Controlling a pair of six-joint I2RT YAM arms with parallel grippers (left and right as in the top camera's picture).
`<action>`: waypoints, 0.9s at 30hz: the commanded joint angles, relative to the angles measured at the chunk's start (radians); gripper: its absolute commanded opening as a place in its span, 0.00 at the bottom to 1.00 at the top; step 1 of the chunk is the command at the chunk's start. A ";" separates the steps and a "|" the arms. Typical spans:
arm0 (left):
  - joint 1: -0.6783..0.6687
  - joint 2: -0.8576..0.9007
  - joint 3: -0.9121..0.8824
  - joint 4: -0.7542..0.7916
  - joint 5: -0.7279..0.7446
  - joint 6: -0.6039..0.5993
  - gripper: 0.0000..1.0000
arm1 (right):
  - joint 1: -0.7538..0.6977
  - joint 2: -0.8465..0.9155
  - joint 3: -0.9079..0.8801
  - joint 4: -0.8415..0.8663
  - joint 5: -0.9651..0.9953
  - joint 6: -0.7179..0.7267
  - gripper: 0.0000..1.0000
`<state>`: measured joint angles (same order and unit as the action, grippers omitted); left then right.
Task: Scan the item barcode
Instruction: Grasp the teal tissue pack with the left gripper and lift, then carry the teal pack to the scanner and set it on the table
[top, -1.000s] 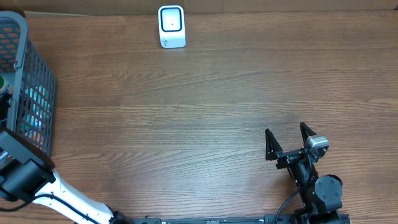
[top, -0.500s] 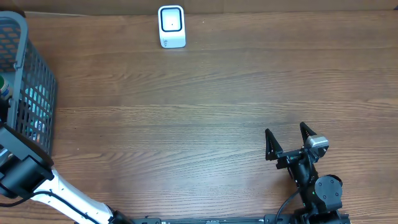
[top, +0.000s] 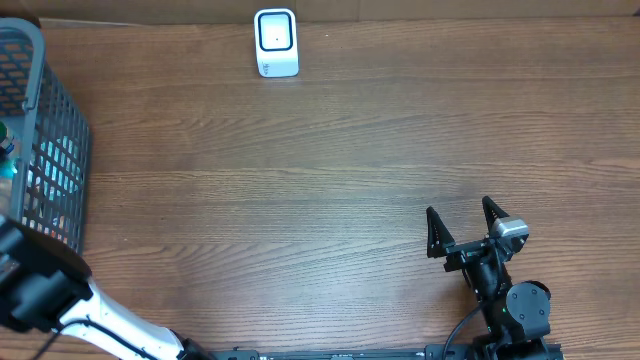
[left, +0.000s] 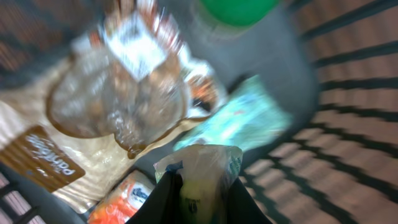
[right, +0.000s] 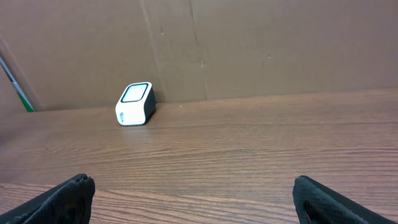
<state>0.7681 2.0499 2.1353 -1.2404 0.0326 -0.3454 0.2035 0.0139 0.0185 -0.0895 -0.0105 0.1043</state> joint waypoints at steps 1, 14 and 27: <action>0.001 -0.166 0.076 -0.004 0.092 -0.023 0.04 | -0.003 -0.008 -0.010 0.006 0.010 0.004 1.00; -0.222 -0.504 0.086 -0.104 0.203 0.037 0.04 | -0.003 -0.008 -0.010 0.006 0.010 0.004 1.00; -0.773 -0.416 -0.114 -0.231 -0.002 0.129 0.05 | -0.003 -0.008 -0.010 0.006 0.010 0.004 1.00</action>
<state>0.0750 1.5829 2.0956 -1.4757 0.1272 -0.2466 0.2035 0.0139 0.0185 -0.0891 -0.0105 0.1043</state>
